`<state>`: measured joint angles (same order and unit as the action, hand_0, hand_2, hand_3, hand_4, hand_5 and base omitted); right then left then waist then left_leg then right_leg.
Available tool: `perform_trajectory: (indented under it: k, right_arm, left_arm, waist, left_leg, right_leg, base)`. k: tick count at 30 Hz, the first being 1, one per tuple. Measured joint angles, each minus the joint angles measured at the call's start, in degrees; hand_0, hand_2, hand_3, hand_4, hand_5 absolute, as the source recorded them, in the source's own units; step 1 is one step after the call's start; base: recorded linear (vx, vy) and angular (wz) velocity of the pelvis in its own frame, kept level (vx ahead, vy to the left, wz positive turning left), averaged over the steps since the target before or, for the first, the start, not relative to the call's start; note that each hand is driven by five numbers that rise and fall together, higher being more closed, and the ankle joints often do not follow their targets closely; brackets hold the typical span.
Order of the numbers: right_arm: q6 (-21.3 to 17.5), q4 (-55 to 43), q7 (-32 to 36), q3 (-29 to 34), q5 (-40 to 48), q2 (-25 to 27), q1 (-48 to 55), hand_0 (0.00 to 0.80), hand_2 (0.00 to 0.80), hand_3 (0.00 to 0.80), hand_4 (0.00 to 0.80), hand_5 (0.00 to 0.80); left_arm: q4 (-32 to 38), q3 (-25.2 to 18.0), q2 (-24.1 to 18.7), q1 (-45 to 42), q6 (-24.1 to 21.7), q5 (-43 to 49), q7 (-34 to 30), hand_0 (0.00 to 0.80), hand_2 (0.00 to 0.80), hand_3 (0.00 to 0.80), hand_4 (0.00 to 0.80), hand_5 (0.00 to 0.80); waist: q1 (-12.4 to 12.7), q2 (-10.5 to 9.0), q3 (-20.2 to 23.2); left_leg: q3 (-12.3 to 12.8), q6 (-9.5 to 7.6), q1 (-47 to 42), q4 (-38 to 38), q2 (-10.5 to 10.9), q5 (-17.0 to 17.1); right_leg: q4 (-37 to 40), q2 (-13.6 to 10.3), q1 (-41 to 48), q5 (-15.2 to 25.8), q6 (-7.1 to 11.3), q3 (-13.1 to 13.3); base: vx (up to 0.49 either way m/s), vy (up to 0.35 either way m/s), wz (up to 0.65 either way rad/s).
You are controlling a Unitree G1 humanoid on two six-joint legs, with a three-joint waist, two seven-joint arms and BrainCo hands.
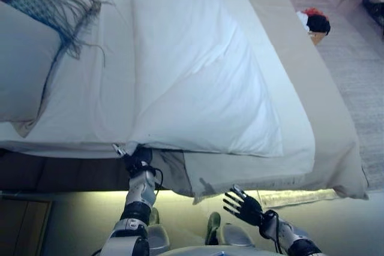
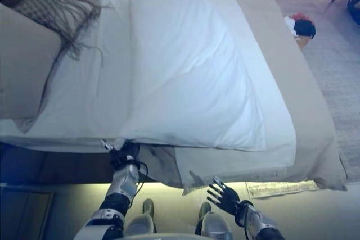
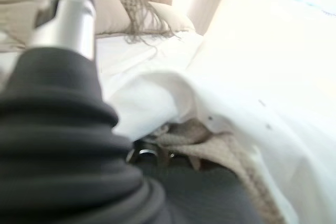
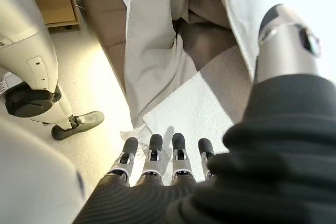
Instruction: Make the bed neatly
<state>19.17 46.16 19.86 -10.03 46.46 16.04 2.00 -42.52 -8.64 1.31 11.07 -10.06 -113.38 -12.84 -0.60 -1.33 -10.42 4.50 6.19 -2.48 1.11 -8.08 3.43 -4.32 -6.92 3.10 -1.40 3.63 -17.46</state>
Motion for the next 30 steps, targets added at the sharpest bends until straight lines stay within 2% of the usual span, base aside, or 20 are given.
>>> perform_trajectory:
  k: [11, 14, 19, 24, 30]
  right_arm:
    - [-0.1, 7.1, 2.4, 7.3, -3.3, 0.4, 3.2, 0.000, 0.000, 0.000, 0.000, 0.000]
    - [-0.5, 9.7, 3.7, 9.0, -4.9, 0.5, 3.4, 0.000, 0.000, 0.000, 0.000, 0.000]
    - [-1.0, 12.7, 5.4, 9.6, -6.5, 1.0, 3.1, 0.000, 0.000, 0.000, 0.000, 0.000]
    - [-1.6, 12.9, 5.8, 9.6, -6.5, 0.9, 2.0, 0.000, 0.000, 0.000, 0.000, 0.000]
    - [-2.7, 15.1, 5.7, 9.6, -6.4, 1.1, 0.2, 0.000, 0.000, 0.000, 0.000, 0.000]
  left_arm:
    - [-5.7, -6.1, -1.9, -7.1, 8.0, 0.2, -1.3, 0.000, 0.000, 0.000, 0.000, 0.000]
    - [-7.5, -9.3, -2.8, -8.3, 9.4, 2.2, -1.3, 0.000, 0.000, 0.000, 0.000, 0.000]
    - [-11.6, -12.6, -7.3, -9.0, 12.5, 4.6, -1.1, 0.000, 0.000, 0.000, 0.000, 0.000]
    - [-13.3, -17.3, -10.9, -9.4, 14.8, 4.6, -0.3, 0.000, 0.000, 0.000, 0.000, 0.000]
    - [-14.4, -18.2, -14.6, -9.3, 17.1, 4.6, 2.9, 0.000, 0.000, 0.000, 0.000, 0.000]
  waist:
    - [0.4, 1.85, 4.6]
    - [0.6, 2.33, 5.7]
    - [1.5, 3.15, 6.5]
    - [1.6, 3.42, 6.5]
    - [3.4, 3.35, 6.6]
  left_leg:
    - [-0.1, 0.02, -3.8, 2.0, 0.3, -0.1]
    - [-0.1, 0.05, -4.2, 2.5, 0.3, -0.1]
    - [-0.6, 0.35, -4.9, 3.8, 0.5, 0.1]
    - [-2.4, 0.49, -4.8, 3.9, 0.8, 0.0]
    - [-3.1, 0.63, -4.6, 4.2, 0.5, -0.9]
  right_leg:
    - [2.8, 0.2, 4.6, 0.1, 0.65, -0.5]
    - [4.1, 0.2, 5.2, 0.3, 0.82, -0.7]
    - [7.7, 0.7, 7.0, 1.8, 1.03, -1.3]
    - [9.5, 0.6, 7.6, 2.5, 1.18, -1.8]
    - [9.5, 0.6, 7.4, 2.4, 1.12, -2.2]
  base:
    - [0.072, 0.067, 0.02]
    - [0.013, 0.068, 0.00]
    - [-0.013, 0.063, 0.01]
    - [-0.041, 0.068, 0.03]
    - [-0.042, 0.077, -0.07]
